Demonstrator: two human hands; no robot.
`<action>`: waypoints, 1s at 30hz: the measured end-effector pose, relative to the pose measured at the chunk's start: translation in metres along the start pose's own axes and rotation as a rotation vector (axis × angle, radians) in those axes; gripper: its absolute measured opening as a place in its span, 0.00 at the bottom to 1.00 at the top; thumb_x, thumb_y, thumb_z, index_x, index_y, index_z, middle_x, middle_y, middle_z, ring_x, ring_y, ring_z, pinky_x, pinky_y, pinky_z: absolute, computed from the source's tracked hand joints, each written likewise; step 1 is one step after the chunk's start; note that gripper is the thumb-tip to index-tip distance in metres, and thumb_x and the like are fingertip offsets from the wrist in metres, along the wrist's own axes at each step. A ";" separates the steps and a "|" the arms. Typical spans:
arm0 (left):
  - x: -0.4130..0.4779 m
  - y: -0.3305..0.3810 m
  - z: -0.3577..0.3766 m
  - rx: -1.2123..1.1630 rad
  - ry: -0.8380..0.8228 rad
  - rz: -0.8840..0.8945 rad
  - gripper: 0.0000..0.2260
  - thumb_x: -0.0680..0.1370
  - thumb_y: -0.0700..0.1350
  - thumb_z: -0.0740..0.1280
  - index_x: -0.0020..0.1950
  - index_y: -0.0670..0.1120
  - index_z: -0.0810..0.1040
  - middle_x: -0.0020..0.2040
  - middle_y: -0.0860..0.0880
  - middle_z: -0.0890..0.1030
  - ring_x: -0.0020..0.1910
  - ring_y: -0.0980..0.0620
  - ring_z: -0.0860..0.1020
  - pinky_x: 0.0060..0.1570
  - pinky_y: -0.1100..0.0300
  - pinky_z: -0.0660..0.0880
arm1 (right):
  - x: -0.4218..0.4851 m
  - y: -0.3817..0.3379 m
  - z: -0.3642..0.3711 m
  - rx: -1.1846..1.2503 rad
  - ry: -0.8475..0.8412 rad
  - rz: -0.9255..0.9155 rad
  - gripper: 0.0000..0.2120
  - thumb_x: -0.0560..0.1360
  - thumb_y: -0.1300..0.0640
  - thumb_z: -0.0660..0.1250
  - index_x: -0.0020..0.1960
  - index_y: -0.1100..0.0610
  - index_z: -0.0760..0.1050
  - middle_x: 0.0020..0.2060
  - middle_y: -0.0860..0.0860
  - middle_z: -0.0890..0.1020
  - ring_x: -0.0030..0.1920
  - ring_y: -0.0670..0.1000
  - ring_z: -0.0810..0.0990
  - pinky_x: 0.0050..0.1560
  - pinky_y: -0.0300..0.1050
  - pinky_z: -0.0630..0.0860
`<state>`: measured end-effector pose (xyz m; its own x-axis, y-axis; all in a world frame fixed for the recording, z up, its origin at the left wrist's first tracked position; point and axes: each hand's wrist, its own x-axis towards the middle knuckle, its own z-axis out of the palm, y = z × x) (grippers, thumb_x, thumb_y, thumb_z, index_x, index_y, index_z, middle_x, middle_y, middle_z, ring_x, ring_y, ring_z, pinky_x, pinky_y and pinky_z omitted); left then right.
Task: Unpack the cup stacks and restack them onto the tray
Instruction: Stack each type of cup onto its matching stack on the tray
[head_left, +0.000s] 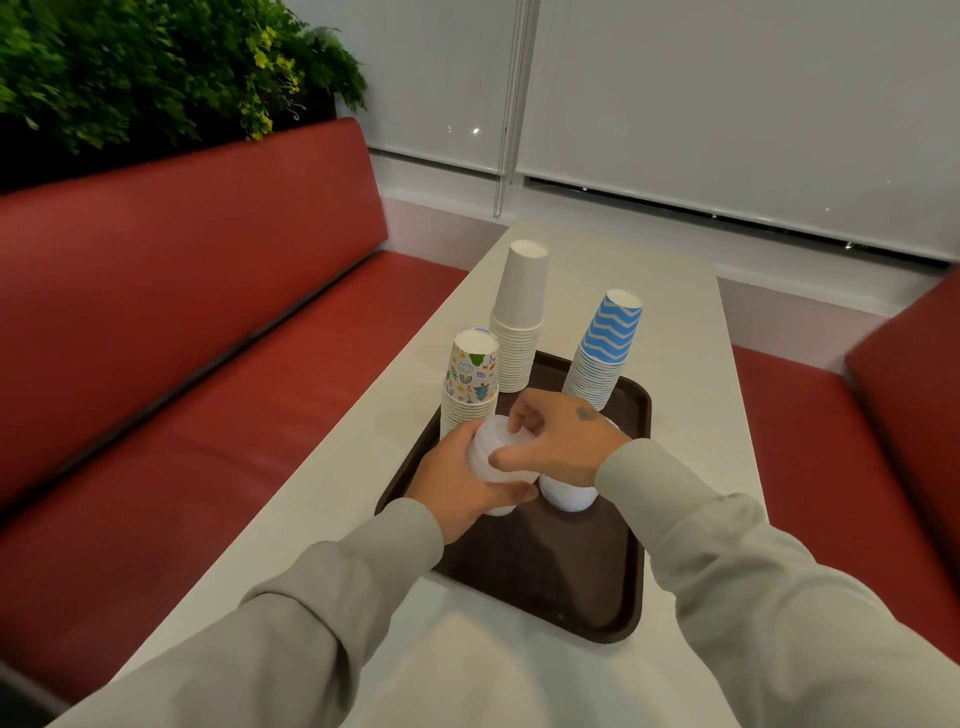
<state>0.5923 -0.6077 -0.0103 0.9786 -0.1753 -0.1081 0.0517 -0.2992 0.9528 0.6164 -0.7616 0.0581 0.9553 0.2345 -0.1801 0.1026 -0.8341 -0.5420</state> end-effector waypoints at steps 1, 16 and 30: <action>0.000 -0.002 0.000 0.003 0.005 -0.004 0.32 0.69 0.50 0.80 0.66 0.62 0.66 0.61 0.60 0.73 0.62 0.54 0.72 0.60 0.56 0.71 | 0.000 0.001 -0.001 0.014 0.003 0.001 0.18 0.67 0.43 0.75 0.52 0.48 0.74 0.50 0.46 0.78 0.51 0.50 0.78 0.51 0.47 0.78; 0.008 -0.023 0.001 0.061 0.051 -0.044 0.39 0.67 0.52 0.81 0.73 0.57 0.66 0.68 0.56 0.71 0.66 0.52 0.69 0.66 0.53 0.71 | 0.007 0.055 -0.047 -0.050 0.173 0.178 0.21 0.69 0.43 0.74 0.56 0.49 0.71 0.55 0.50 0.76 0.53 0.53 0.76 0.47 0.44 0.74; 0.014 -0.034 0.001 0.051 0.068 -0.082 0.38 0.66 0.52 0.82 0.71 0.58 0.67 0.65 0.55 0.73 0.65 0.51 0.71 0.65 0.52 0.73 | 0.023 0.073 -0.026 -0.160 0.082 0.261 0.22 0.71 0.41 0.72 0.57 0.49 0.69 0.56 0.51 0.74 0.53 0.54 0.74 0.45 0.42 0.71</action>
<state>0.6042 -0.6011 -0.0447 0.9828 -0.0847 -0.1640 0.1236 -0.3578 0.9256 0.6532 -0.8303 0.0358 0.9736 -0.0331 -0.2259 -0.1126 -0.9303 -0.3490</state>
